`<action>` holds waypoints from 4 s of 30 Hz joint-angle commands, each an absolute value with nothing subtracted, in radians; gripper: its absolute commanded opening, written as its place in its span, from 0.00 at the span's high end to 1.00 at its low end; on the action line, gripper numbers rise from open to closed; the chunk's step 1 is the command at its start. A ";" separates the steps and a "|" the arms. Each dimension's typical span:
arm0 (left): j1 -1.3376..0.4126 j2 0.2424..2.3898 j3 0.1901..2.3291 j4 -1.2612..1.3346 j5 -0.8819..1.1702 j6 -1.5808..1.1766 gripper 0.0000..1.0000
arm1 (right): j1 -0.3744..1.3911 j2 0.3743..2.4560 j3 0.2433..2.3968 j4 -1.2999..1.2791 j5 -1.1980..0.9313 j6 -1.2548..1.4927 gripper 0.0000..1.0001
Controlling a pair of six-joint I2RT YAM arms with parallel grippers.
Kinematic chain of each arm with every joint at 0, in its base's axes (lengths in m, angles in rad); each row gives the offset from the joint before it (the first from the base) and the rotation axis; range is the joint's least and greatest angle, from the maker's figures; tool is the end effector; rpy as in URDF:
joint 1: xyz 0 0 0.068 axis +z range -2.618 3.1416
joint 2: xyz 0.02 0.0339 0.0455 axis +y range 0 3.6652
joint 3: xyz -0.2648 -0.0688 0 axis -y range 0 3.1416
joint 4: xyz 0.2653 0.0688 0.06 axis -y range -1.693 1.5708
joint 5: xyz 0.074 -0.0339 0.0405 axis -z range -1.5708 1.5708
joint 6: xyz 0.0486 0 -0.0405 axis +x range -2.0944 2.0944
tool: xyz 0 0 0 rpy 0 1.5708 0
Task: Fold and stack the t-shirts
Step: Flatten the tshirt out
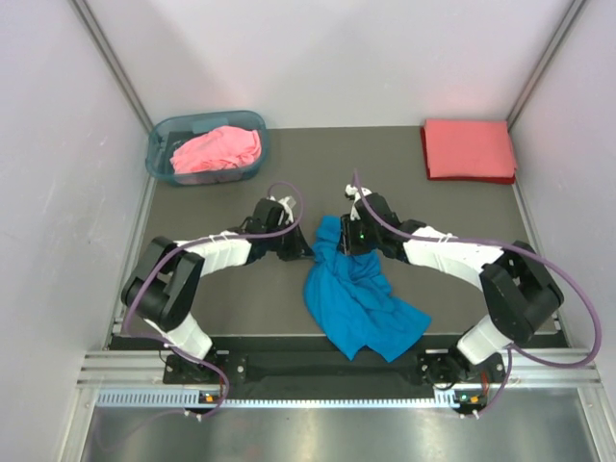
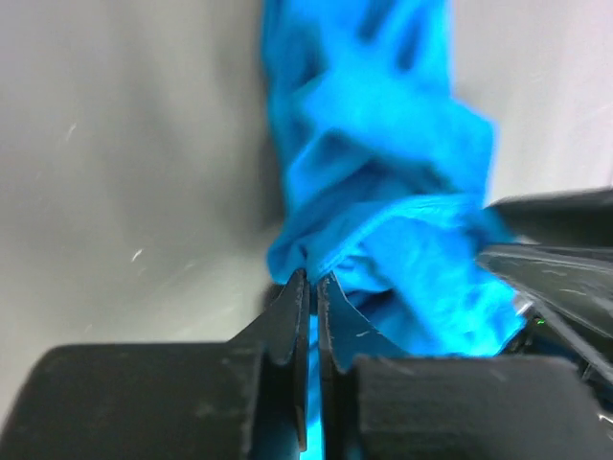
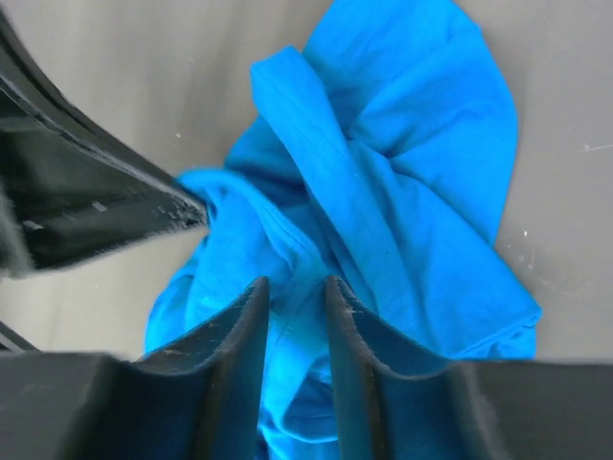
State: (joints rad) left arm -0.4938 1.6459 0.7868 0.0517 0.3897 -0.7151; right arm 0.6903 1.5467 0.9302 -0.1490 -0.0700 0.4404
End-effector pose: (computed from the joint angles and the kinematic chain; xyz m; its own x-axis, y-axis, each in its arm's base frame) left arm 0.2914 -0.1778 0.1299 -0.9195 -0.1939 -0.3420 0.0885 0.7455 -0.6606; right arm 0.2701 0.2275 0.1889 -0.7707 -0.0849 -0.6316 -0.3820 0.8548 0.3512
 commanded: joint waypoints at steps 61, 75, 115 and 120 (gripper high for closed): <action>-0.333 1.387 0.684 -0.066 0.598 -0.713 0.48 | 0.604 1.526 1.045 -0.482 -0.078 0.307 0.51; -0.482 1.641 0.726 0.031 0.491 -0.750 0.48 | 0.603 1.507 0.965 -0.374 -0.074 0.298 0.88; -0.474 1.203 0.705 -0.253 0.353 -0.742 0.48 | 0.275 1.043 0.906 -0.651 -0.046 0.442 0.60; -0.370 1.350 0.900 -0.305 0.316 -0.690 0.48 | 0.346 1.172 0.946 -0.523 -0.140 0.417 0.58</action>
